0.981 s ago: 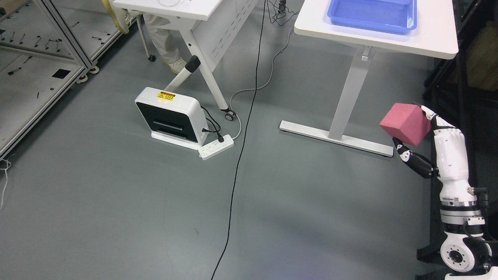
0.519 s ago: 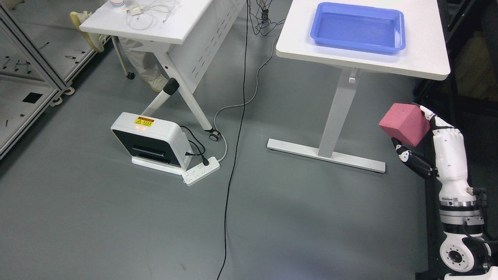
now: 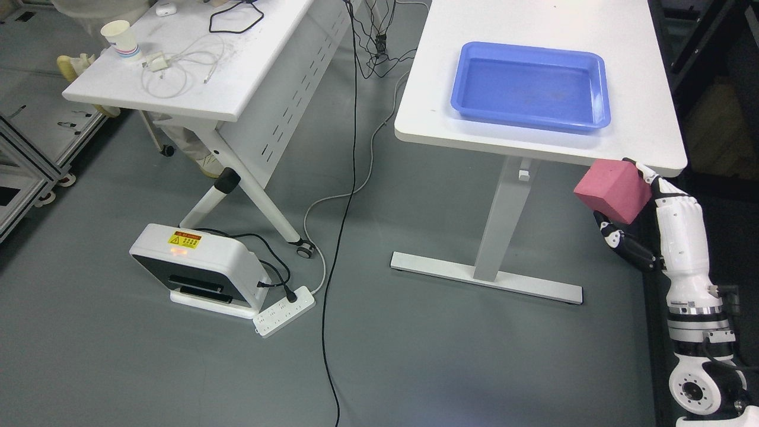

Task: Pick pink block from left shelf to tray
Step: 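Carry the pink cube in the right hand toward the blue tray, then lower the pink cube into the blue tray and open the right hand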

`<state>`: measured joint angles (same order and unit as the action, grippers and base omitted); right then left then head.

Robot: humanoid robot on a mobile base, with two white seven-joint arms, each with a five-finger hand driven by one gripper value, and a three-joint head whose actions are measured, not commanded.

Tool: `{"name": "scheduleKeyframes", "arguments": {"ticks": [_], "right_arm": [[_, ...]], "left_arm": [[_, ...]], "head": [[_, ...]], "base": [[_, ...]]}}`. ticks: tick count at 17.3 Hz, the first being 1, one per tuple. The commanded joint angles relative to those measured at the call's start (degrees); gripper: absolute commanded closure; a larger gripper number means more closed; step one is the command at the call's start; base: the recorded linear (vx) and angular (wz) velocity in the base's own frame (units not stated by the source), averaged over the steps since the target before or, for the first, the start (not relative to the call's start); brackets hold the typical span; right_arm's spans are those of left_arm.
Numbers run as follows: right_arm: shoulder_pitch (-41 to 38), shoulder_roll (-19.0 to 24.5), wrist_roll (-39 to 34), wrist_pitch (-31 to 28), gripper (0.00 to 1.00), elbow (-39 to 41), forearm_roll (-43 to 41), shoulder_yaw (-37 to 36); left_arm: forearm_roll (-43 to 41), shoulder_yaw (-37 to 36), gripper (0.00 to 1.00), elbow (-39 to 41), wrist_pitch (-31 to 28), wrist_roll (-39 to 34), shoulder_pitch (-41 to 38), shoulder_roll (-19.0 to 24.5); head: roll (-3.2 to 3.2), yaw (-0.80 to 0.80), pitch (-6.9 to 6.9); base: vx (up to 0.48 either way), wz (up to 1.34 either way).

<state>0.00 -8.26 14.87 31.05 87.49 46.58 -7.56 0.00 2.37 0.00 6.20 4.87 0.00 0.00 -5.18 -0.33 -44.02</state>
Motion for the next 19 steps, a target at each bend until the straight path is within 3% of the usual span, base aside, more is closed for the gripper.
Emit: {"name": "scheduleKeyframes", "arguments": {"ticks": [1,11,19], "right_arm": [[-0.5,0.0,-0.5,0.0,0.97,0.0,0.1,0.4],[-0.8,-0.1,-7.1,-1.1,0.96,-0.1,0.3,6.2],[0.2,-0.4,-13.5,-8.2,0.94,-0.7,1.4,13.8]], "left_arm": [[0.0,0.0,0.00,1.0,0.0,0.0,1.8,1.0],[0.0,0.0,0.00,1.0,0.0,0.0,1.8,1.0],[-0.1,0.0,0.00,1.0,0.0,0.0,1.8,1.0]], "head": [[0.00,0.00,0.00],[0.00,0.00,0.00],[0.00,0.00,0.00]], "base": [[0.370,0.00],[0.338,0.00],[0.256,-0.05]]}}
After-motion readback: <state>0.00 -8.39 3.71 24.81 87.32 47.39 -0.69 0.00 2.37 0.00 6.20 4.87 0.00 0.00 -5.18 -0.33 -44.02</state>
